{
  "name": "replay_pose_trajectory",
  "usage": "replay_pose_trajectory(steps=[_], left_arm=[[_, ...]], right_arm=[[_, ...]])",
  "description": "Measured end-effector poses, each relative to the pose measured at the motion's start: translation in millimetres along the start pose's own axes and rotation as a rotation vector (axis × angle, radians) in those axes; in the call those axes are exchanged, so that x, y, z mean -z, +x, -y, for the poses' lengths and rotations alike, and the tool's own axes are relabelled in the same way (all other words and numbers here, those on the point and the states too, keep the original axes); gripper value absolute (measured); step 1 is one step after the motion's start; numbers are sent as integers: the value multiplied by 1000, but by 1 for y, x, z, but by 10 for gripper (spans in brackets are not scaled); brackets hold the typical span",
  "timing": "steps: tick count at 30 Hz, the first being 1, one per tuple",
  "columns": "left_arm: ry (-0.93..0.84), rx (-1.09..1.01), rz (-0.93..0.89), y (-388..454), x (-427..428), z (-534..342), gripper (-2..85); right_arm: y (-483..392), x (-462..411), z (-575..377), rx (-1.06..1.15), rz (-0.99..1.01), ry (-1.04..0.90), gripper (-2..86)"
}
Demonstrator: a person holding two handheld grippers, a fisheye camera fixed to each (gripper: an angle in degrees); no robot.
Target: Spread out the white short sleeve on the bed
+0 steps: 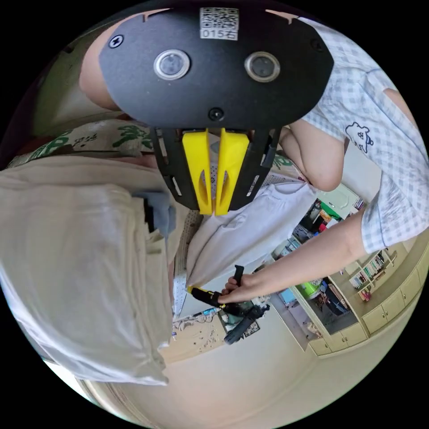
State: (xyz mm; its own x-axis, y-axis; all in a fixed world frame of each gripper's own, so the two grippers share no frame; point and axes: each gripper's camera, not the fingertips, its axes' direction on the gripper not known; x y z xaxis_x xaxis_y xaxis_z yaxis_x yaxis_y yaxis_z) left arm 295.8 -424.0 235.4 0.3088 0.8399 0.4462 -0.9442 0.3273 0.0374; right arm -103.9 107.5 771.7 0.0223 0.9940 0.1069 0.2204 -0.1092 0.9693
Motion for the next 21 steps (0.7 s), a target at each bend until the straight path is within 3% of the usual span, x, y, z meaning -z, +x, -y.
replay_pose_trajectory(steps=[7, 12, 15, 17, 21], left_arm=[[455, 100, -342, -57, 113, -63, 13], [641, 121, -519, -114, 171, -146, 13], [701, 177, -538, -166, 181, -218, 13], [700, 253, -545, -215, 174, -277, 15], [638, 419, -483, -282, 140, -360, 33]], right_arm=[[-72, 143, 64, 81, -148, 256, 2], [-183, 177, 111, 299, 5, 253, 2], [-261, 133, 138, 419, 126, 180, 2], [-319, 65, 157, 474, 250, 72, 2], [-388, -61, 173, 508, 312, -83, 1]])
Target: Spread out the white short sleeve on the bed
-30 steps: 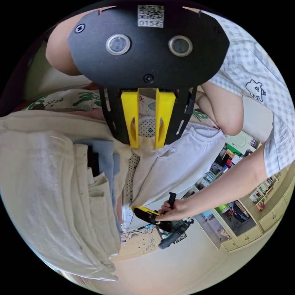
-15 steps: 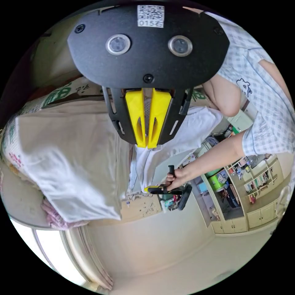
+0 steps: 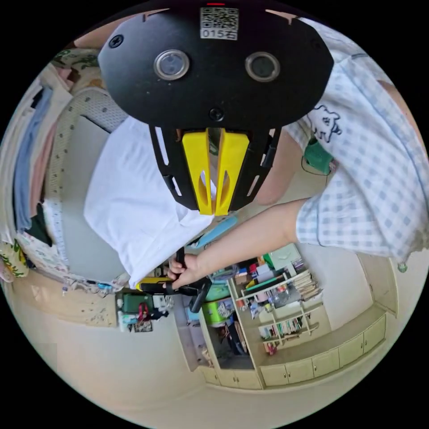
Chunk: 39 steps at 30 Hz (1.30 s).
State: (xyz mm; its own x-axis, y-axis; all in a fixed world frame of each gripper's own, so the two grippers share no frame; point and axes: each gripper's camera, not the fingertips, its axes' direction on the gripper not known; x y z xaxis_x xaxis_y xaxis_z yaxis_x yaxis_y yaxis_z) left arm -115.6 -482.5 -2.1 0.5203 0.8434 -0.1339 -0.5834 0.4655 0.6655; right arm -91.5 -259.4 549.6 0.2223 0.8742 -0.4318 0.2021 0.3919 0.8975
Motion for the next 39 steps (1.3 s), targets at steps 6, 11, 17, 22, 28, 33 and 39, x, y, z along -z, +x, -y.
replay_pose_trajectory(steps=[6, 11, 17, 22, 28, 33, 39], left_arm=[[125, 351, 224, -106, 69, -92, 72], [-57, 335, 205, -114, 43, -92, 96], [-249, 155, 399, -85, -20, -81, 116], [-165, 168, 338, -85, -4, -80, 126], [-227, 249, 392, -107, -10, -101, 134], [-179, 265, 403, -105, 11, -112, 137], [-161, 263, 371, -93, 13, -124, 137]], right_arm=[[-5, -143, 36, -43, 88, -218, 1], [-6, -162, 65, -41, 72, -240, 1], [-13, -157, 91, -31, 35, -253, 1], [-34, -147, 111, 11, -14, -206, 0], [-73, -181, 118, 124, 143, -299, -1], [-47, -142, 117, 41, -50, -140, 56], [5, -189, 119, -74, -13, -247, 57]])
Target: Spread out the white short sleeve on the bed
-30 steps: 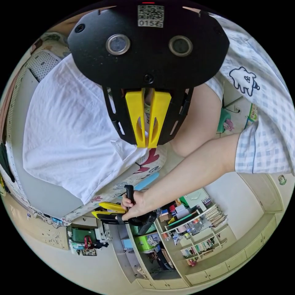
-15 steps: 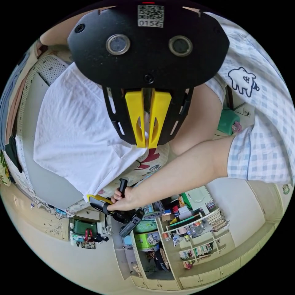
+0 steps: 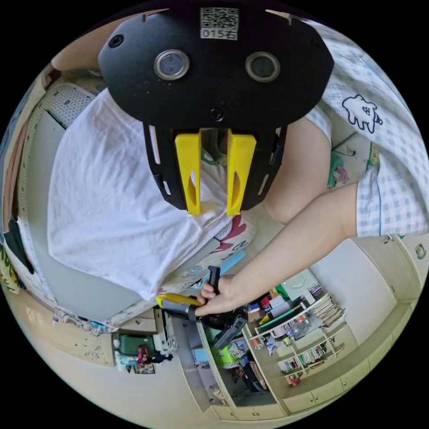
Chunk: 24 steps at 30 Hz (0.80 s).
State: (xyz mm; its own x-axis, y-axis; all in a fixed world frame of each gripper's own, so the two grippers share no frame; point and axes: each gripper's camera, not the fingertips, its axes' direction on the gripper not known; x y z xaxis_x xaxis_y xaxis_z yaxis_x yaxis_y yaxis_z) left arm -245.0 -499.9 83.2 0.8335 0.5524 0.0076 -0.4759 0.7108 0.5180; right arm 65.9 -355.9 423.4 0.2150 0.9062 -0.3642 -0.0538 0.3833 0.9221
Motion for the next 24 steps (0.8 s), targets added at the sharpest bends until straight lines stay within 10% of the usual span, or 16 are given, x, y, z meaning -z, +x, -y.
replay_pose_trajectory(steps=[24], left_arm=[[4, -32, 17, 46, -40, -41, 87]], right_arm=[[-13, -94, -57, 249, 224, -130, -6]])
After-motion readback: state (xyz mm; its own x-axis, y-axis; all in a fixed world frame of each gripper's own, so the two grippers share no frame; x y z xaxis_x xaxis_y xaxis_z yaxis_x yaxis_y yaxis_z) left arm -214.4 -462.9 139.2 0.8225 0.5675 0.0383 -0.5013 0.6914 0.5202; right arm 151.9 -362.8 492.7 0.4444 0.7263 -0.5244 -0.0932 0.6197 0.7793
